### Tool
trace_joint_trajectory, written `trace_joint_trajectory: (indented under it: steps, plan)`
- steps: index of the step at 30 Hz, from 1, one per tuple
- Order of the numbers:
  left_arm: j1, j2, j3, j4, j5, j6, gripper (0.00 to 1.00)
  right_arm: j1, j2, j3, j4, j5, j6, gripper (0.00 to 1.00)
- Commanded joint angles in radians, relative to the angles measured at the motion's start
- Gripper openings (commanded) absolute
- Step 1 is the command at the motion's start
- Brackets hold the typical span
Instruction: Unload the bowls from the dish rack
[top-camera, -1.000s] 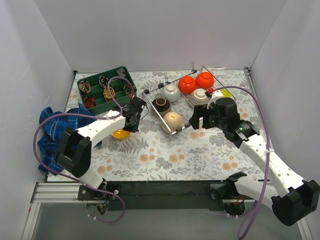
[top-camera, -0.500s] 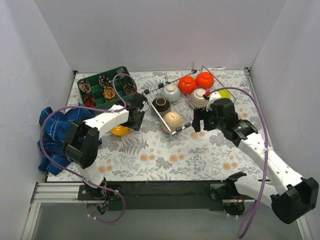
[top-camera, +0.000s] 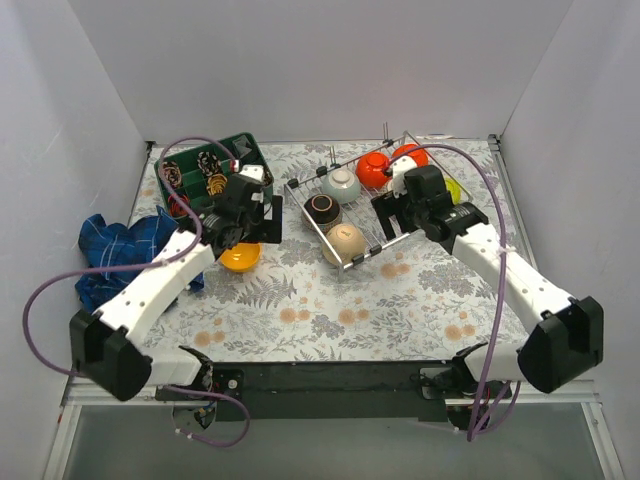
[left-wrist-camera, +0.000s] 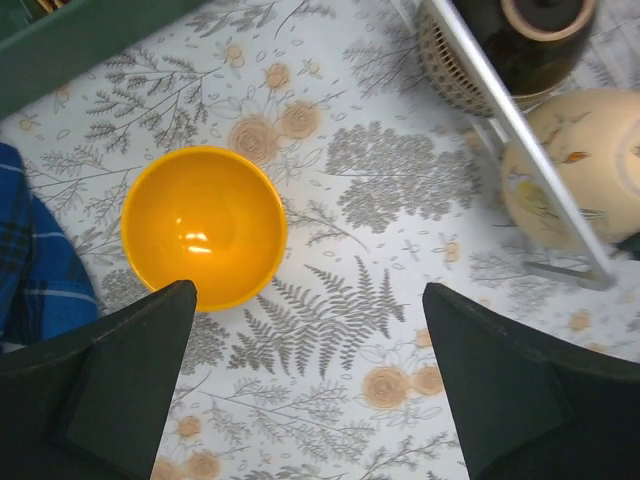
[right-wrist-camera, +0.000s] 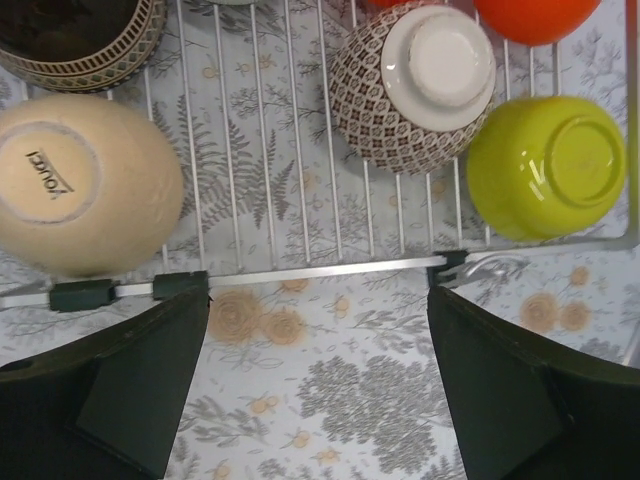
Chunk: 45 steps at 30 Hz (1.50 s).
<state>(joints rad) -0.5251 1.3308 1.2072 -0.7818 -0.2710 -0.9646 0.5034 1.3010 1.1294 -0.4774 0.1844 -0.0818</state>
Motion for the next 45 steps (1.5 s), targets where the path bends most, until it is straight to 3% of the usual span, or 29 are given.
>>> trace_joint_trajectory:
  steps: [1,5,17,25,33,45]
  plan:
    - [0.004,-0.22,-0.145,0.084,0.062,-0.114,0.98,0.006,0.09,0.096,0.034,0.107,-0.237,0.99]
    - [0.002,-0.396,-0.328,0.199,0.076,-0.166,0.98,0.003,0.187,0.109,0.101,0.184,-0.393,0.98]
    - [0.004,-0.734,-0.575,0.341,0.027,-0.145,0.98,-0.026,0.368,0.116,0.312,0.155,-0.688,0.99]
    - [0.004,-0.817,-0.637,0.391,0.045,-0.137,0.98,-0.032,0.454,0.092,0.372,0.132,-0.765,0.99]
    - [0.002,-0.875,-0.679,0.441,0.116,-0.135,0.98,-0.032,0.504,0.004,0.552,0.204,-0.817,0.98]
    - [0.002,-0.909,-0.687,0.443,0.099,-0.135,0.98,-0.028,0.557,-0.054,0.655,0.24,-0.854,0.99]
